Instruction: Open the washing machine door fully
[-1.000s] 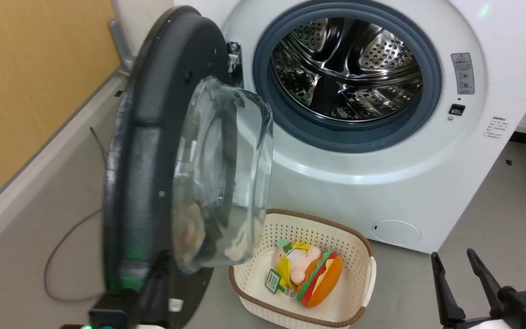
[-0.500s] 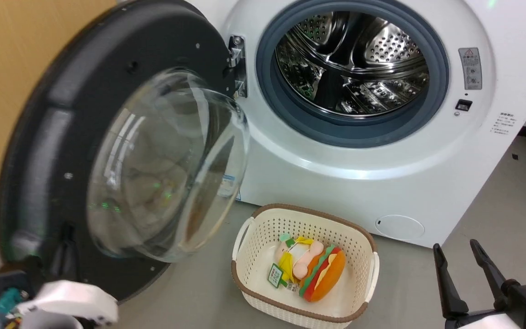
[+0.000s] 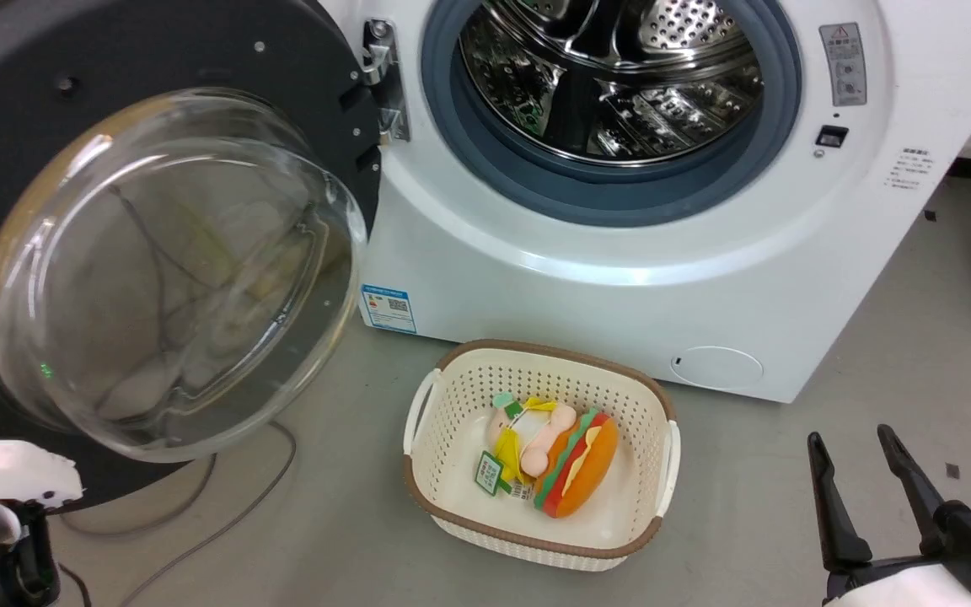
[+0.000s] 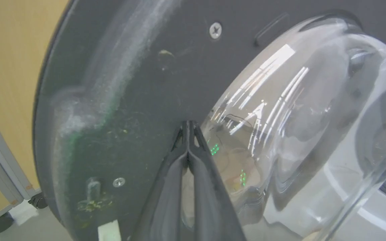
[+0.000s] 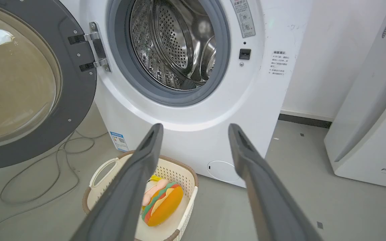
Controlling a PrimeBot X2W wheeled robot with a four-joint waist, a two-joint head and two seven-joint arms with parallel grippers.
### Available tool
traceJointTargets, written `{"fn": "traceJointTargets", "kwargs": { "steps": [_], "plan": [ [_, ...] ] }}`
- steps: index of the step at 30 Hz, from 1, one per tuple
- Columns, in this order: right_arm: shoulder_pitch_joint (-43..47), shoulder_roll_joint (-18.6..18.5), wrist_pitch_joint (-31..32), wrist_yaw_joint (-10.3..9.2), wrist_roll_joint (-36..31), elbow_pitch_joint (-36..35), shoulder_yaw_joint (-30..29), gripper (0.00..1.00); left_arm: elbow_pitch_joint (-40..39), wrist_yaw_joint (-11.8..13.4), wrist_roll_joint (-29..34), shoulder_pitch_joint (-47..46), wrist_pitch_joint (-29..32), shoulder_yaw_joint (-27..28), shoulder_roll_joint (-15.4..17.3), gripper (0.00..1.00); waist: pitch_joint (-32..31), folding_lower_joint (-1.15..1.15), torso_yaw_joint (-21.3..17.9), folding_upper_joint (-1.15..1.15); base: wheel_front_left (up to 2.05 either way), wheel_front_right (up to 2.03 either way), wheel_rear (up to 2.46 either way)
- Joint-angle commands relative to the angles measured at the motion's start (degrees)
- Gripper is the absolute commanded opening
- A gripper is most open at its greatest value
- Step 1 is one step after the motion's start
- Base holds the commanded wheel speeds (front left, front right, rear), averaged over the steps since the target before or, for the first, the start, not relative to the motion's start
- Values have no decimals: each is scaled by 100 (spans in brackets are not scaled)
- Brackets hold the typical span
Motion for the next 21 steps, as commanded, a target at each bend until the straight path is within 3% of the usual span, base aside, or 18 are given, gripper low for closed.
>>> {"fn": "traceJointTargets", "kwargs": {
  "steps": [1,9,19,20,21],
  "plan": [
    [-96,16,-15,28,-23,2,-13,100,132,-28,-1,-80,-52,75,5,0,26,0,-37,0,0,0,0],
    [-76,16,-61,28,37,125,-17,100,309,-292,421,108,-70,597,-225,0,-131,0,-85,0,0,0,0],
    [109,16,-126,28,112,292,80,100,-996,-380,1064,1604,-71,745,-1195,0,-587,0,-160,0,0,0,0],
    [119,16,-129,28,119,300,85,100,-1144,-377,1098,1766,-71,720,-1306,5,-616,0,-169,0,0,0,0],
    [130,16,-130,28,124,305,88,100,-1283,-379,1136,1913,-71,683,-1402,33,-636,0,-173,0,0,0,0]
  ]
}}
